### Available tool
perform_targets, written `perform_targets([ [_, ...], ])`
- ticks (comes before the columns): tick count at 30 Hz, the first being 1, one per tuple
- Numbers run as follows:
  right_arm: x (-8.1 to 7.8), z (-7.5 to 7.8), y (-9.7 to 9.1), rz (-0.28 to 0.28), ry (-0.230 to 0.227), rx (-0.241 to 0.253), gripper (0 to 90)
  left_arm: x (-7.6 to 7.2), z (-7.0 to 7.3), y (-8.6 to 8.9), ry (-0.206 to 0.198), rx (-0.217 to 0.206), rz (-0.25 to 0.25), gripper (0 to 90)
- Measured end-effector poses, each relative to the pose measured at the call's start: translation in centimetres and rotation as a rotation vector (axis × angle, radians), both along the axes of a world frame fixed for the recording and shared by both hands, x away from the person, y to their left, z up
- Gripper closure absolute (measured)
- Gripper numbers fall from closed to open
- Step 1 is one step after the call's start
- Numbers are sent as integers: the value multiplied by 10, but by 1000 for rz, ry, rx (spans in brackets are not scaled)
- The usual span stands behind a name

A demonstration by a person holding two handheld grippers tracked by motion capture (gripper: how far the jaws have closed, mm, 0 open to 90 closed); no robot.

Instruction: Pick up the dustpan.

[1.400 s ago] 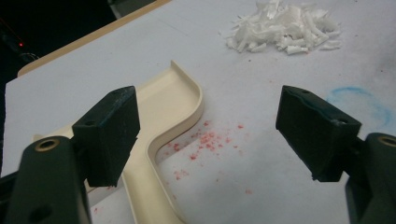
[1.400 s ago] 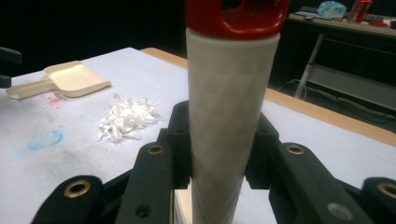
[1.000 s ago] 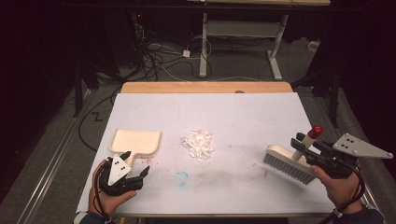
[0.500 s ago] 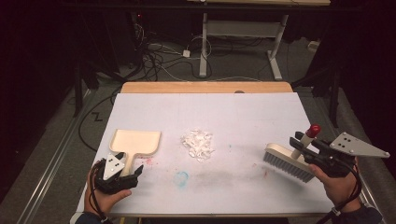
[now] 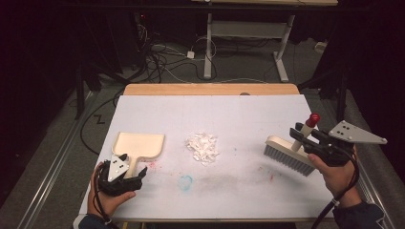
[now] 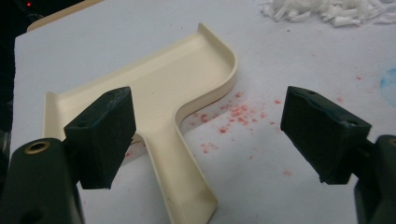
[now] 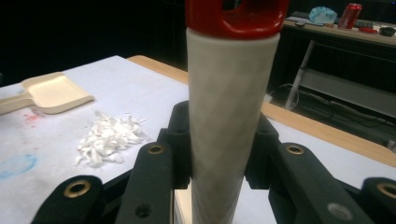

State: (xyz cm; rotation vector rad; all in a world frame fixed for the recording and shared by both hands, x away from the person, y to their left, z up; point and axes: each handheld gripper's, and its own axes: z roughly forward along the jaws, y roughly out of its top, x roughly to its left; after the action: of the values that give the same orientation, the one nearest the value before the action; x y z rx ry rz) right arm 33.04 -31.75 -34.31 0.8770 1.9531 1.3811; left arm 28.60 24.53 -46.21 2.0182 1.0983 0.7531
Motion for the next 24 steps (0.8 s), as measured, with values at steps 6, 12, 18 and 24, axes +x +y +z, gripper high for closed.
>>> perform_targets([
  [6,19,-1,13,-13,12,-23,701,5,-6,12,55,-7,52,172],
  [12,25,-4,18,-4,27,-22,701,10,-12,27,108,-53,134,175],
  [18,20,-7,14,-3,40,-13,701,13,-14,26,126,-70,155,172],
  [24,13,-6,6,-10,30,-7,701,18,-16,22,141,-67,131,172],
])
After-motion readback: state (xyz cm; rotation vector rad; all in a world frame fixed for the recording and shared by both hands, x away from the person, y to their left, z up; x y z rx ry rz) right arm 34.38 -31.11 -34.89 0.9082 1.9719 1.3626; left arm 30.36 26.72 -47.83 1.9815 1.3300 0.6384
